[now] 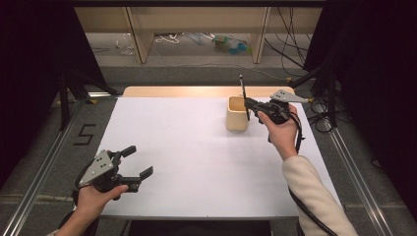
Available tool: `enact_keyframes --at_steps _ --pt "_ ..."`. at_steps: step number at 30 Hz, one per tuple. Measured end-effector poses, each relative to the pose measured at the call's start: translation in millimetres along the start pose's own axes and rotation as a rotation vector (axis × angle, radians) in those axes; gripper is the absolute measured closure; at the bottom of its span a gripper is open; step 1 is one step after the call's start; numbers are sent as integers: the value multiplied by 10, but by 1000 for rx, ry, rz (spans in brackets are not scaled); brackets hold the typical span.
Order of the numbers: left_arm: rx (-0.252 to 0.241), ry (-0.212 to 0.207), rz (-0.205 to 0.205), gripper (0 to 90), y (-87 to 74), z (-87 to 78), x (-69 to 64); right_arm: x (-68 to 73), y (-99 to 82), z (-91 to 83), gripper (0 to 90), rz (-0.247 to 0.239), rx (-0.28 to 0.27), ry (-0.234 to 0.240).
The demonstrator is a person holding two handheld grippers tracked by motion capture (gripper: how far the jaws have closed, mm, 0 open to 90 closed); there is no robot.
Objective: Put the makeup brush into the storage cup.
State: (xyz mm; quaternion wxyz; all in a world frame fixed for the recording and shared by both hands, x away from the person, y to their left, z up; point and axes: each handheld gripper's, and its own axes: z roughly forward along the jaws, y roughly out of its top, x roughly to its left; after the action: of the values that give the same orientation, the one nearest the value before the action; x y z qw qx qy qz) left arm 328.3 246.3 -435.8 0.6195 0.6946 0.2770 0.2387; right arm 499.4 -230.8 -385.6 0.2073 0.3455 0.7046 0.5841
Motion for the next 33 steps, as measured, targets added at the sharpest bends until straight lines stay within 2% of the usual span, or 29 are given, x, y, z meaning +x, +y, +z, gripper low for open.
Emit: enact_keyframes --at_steps 4,7,9,12,13,19,33 --pt "-1 0 1 67 0 1 1 5 4 14 842 3 -3 0" --pt "1 1 0 67 0 0 -1 6 5 31 842 6 -25 -4" --pt "0 0 1 67 0 1 1 6 14 19 842 8 0 -3" --pt "0 0 2 68 -1 2 1 -3 13 29 842 4 -20 -9" --pt "0 0 1 67 -1 2 0 -7 18 19 842 -1 -6 -10" --pt "1 1 1 68 -1 3 0 -14 27 15 842 8 -3 -18" --pt "0 0 0 68 -2 2 1 -30 48 16 842 6 -19 -25"
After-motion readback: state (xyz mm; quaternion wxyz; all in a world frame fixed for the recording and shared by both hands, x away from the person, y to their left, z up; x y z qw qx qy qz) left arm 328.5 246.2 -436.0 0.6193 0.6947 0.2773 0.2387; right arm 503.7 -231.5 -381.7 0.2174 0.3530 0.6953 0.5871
